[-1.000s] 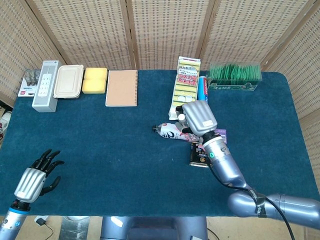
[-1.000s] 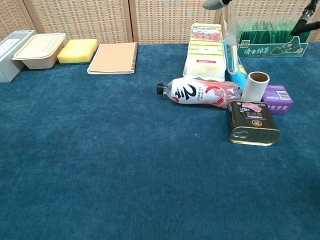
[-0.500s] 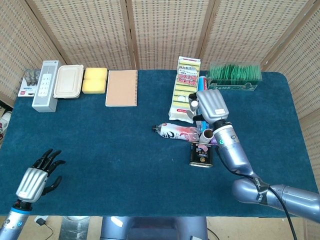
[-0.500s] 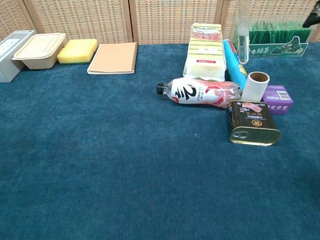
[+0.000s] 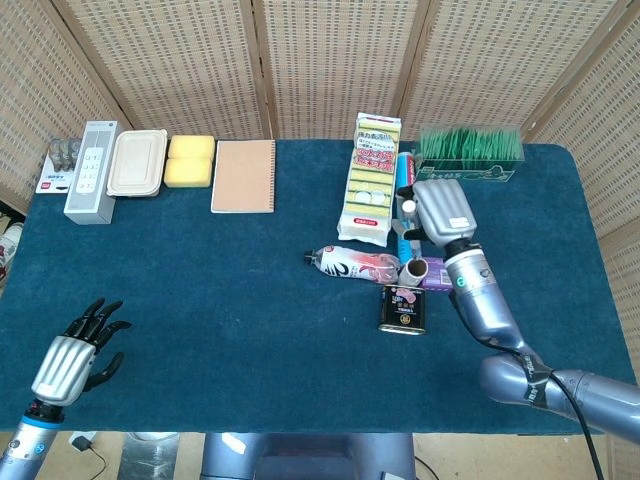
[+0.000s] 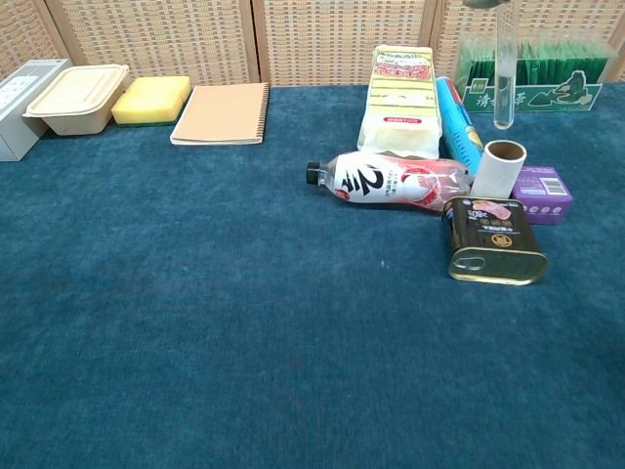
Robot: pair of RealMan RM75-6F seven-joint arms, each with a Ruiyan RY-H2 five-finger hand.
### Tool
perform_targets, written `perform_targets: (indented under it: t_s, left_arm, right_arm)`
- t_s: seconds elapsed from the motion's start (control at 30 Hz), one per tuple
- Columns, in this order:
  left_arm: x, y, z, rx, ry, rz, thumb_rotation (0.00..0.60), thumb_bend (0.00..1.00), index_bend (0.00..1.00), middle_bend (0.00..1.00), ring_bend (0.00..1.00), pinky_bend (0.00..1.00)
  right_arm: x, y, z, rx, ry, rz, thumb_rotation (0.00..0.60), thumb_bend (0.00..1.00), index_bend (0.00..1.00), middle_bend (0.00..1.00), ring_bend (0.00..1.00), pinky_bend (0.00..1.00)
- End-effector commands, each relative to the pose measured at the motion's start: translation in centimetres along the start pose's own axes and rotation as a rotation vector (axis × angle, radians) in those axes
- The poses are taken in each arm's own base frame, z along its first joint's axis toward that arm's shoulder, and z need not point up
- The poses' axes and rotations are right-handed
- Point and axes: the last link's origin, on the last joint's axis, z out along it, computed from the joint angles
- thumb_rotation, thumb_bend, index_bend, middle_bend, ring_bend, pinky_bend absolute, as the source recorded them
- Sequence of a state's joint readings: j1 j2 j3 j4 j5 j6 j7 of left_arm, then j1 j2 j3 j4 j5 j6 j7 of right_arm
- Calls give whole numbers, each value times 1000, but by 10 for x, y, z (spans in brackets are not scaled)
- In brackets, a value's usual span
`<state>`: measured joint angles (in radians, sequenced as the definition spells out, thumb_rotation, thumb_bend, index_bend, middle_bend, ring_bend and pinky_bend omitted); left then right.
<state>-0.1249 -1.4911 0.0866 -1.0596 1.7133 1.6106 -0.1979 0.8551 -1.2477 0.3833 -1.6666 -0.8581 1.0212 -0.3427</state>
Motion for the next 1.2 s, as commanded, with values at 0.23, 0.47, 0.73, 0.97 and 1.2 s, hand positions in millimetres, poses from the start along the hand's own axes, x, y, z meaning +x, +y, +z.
perform_targets:
  t_s: [0.23, 0.47, 0.73, 0.97, 1.2]
  left_arm:
    - [1, -2, 1, 8, 4, 2, 600, 355, 289, 136, 45, 267]
    - [0, -1, 1, 7, -1, 1, 600, 355, 289, 136, 45, 267]
    - [-1, -1, 0, 5, -7, 1, 600, 356, 289, 136, 45, 267]
    - [-2, -1, -1, 1, -11, -4, 600, 355, 289, 136, 45, 267]
    - [-2, -3, -2, 4, -11, -8, 600, 356, 289, 136, 45, 267]
  right_arm:
    - [-11, 15, 2, -26, -15, -21, 600, 397, 752, 960, 976, 983]
    - [-10, 21, 0, -36, -14, -21, 600, 397, 752, 961, 976, 983]
    - [-8, 23, -6, -30, -15, -23, 600, 397, 752, 961, 977, 983]
    - [-12, 17, -10, -19, -22, -7, 600, 397, 752, 961, 977, 983]
    - [-20, 6, -10, -1, -32, 7, 600, 397, 752, 961, 977, 983]
